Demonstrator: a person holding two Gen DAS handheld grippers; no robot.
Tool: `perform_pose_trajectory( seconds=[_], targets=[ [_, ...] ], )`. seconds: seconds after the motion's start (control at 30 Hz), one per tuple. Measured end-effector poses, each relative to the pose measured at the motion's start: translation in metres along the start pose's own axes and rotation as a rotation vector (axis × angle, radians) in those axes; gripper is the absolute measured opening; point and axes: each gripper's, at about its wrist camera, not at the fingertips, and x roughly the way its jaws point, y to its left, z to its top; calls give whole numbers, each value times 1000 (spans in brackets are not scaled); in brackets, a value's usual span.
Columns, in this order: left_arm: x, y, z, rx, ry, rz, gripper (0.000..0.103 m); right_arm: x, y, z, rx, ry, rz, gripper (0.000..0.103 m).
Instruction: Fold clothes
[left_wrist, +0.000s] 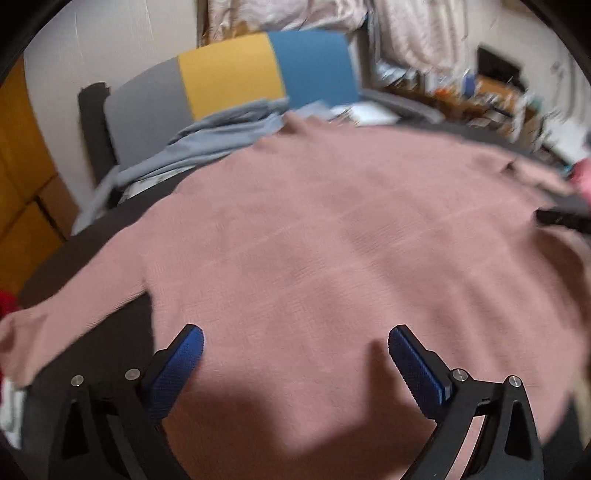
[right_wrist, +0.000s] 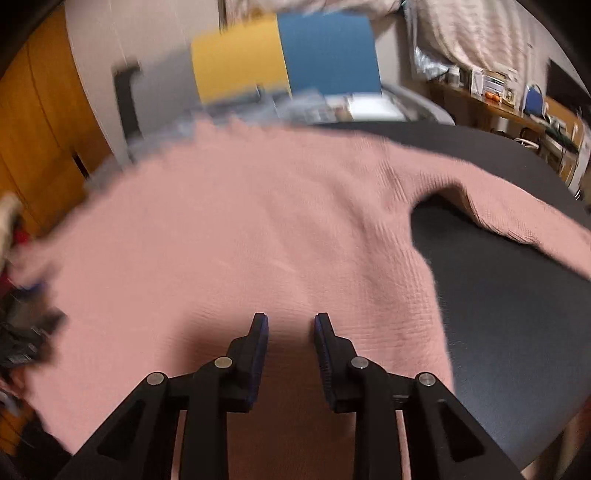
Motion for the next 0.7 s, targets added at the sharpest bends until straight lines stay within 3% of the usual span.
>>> perform_pose_trajectory(
  seconds=[0.17,0.23,0.33,0.4,0.57,0.7],
  targets=[
    [7,14,-16,-42,-25,-9,103,-5,-40,-3,42,-69,-168,23],
    [7,18,-19,-55,-28,-14,103,-6,-60,-6,123,-109,-153,18],
    [9,24,-18,-78,-21,-37,103,-5,-58,-9,116,-146,-169,18],
    [11,28,-15,-102,3,-56,103,-10,-55,-1,126,-147,-135,21],
    [6,33,15,-124,-51,-8,102,-29,-44,28,128,-190,-43,25],
    [9,35,42,-119,-88,53,102,-6,-26,68,42,-119,-62,25]
  ],
)
